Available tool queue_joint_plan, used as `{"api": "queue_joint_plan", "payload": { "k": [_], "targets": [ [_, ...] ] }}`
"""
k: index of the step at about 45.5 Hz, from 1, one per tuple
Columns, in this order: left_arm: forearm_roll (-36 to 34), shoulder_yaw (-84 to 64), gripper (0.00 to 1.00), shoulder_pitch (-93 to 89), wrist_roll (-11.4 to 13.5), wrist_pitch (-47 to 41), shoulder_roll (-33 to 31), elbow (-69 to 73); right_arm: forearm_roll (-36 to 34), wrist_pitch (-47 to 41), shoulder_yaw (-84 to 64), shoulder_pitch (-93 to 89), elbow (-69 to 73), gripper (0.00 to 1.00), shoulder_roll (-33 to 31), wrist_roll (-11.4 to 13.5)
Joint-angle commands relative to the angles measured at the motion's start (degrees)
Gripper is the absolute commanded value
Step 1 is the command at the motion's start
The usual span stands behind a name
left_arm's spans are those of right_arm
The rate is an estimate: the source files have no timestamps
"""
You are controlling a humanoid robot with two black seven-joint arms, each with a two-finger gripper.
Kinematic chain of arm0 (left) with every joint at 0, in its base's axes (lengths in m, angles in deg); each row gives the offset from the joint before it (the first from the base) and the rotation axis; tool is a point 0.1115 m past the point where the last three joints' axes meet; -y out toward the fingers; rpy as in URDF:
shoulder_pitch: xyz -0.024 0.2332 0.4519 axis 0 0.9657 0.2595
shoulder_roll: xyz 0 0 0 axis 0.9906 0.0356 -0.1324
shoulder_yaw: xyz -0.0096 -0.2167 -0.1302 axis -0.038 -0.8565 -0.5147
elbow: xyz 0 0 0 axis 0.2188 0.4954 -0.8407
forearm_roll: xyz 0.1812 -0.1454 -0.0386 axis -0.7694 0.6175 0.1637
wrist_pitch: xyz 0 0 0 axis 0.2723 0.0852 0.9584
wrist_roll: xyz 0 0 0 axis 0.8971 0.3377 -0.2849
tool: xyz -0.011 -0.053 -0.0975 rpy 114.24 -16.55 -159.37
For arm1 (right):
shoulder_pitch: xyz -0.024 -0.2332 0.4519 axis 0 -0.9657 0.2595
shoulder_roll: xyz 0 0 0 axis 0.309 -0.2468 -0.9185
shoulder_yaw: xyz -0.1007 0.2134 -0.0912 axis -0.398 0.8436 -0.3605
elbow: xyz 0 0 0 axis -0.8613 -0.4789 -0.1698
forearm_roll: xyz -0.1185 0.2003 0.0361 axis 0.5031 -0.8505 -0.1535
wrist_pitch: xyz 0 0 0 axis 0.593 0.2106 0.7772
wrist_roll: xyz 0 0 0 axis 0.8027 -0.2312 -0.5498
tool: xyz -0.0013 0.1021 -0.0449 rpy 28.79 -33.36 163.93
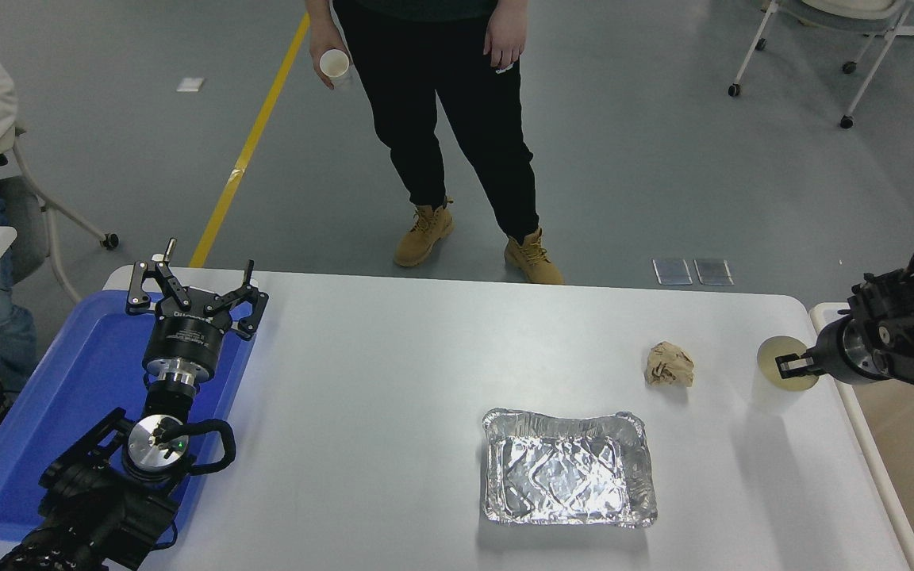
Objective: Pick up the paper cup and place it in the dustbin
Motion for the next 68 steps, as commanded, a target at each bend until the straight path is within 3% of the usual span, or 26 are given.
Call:
{"api": "queue_joint_plan", "payload": {
  "k": [1,41,57,68],
  "targets": [
    [0.0,0.0,1.00,0.0,0.0,0.0,0.0,0.0,0.0,-4.9,-4.7,15.6,8.5,0.00,-4.5,0.4],
    [0.0,0.0,1.00,-0.1,0.0,0.0,0.0,0.0,0.1,-14.8,-22.6,47.3,25.9,0.00,-7.1,0.4],
    [0.0,0.0,1.00,0.0,0.1,0.0,0.0,0.0,7.1,-14.3,-22.3,45.2,23.1,0.00,-15.9,0.5],
    [0.0,-0.1,1.00,-0.1,0.1,0.0,0.0,0.0,9.1,-13.8,-15.9,34.9,10.4,0.00,-21.5,0.2]
  ]
}}
